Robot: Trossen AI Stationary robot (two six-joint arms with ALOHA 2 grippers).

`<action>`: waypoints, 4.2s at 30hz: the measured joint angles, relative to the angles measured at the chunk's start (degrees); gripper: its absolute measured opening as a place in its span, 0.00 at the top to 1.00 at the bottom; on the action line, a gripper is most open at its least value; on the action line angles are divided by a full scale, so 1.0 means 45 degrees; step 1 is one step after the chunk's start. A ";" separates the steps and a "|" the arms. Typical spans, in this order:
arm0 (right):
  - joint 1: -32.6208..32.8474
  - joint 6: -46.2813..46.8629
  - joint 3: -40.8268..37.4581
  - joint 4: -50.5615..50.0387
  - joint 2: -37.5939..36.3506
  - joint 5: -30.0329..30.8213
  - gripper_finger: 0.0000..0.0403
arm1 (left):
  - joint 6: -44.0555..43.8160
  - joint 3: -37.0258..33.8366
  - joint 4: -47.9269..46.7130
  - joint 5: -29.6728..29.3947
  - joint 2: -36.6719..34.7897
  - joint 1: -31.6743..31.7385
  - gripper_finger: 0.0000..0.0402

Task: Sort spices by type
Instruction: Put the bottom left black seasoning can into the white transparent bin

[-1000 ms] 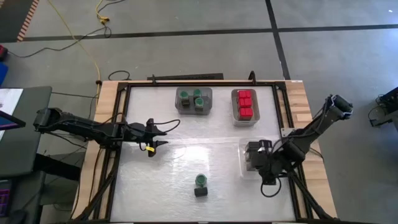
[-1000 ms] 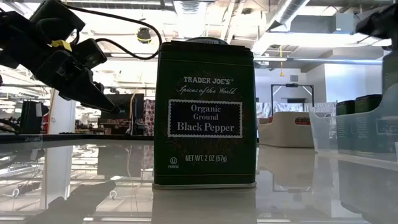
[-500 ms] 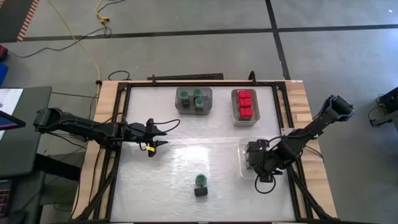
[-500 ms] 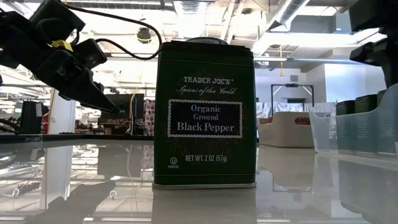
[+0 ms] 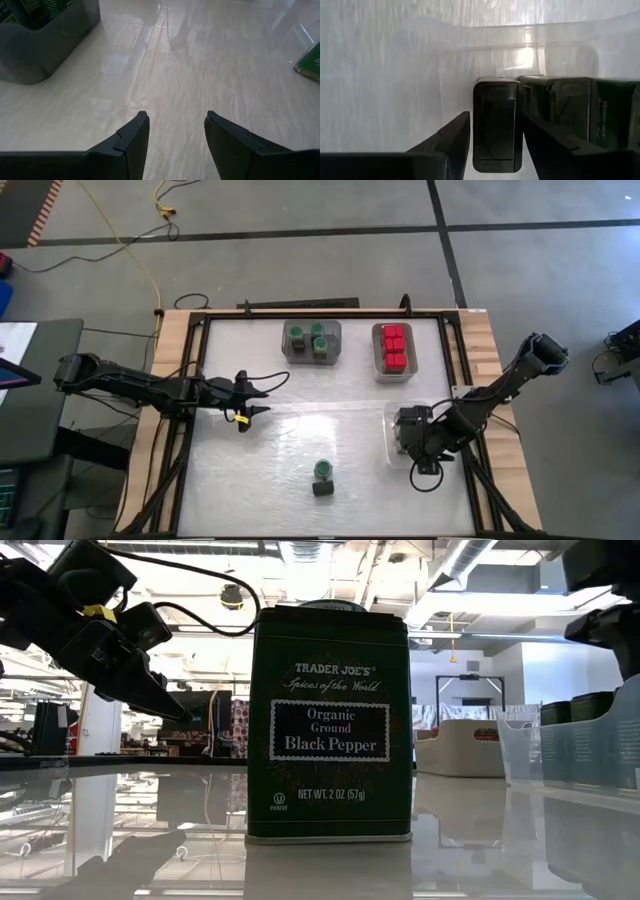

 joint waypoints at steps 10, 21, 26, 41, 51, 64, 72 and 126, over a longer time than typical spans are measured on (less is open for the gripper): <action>0.0000 0.0002 0.0427 -0.0692 0.0005 -0.0251 0.56 | -0.0006 0.0000 0.0002 0.0000 0.0000 0.0000 0.54; 0.0000 -0.0294 0.1149 -0.1155 0.0000 -0.0251 0.55 | -0.0097 0.0000 0.0004 0.0002 0.0000 0.0000 0.54; 0.0000 -0.0320 0.0743 -0.0992 0.0015 -0.0246 0.56 | -0.0097 0.0000 -0.0005 0.0000 0.0000 0.0000 0.54; 0.0042 -0.0342 0.0767 -0.0996 0.1242 -0.0077 0.55 | -0.0146 0.0000 -0.0005 0.0002 0.0000 0.0000 0.54; 0.0346 -0.0041 0.0695 -0.1044 0.1442 -0.0222 0.53 | -0.0146 0.0000 -0.0005 0.0002 0.0002 0.0000 0.54; 0.0301 0.0440 0.0709 -0.1049 0.1447 0.0249 0.46 | -0.0146 0.0000 -0.0005 0.0002 0.0000 0.0000 0.54; 0.0355 0.0440 0.0744 -0.1133 0.1190 0.0279 0.42 | -0.0194 0.0000 -0.0005 0.0002 0.0000 0.0000 0.54; 0.1491 0.2125 0.1404 -0.1515 0.0447 -0.0542 0.94 | -0.0189 0.0000 -0.0004 0.0002 0.0004 0.0000 0.54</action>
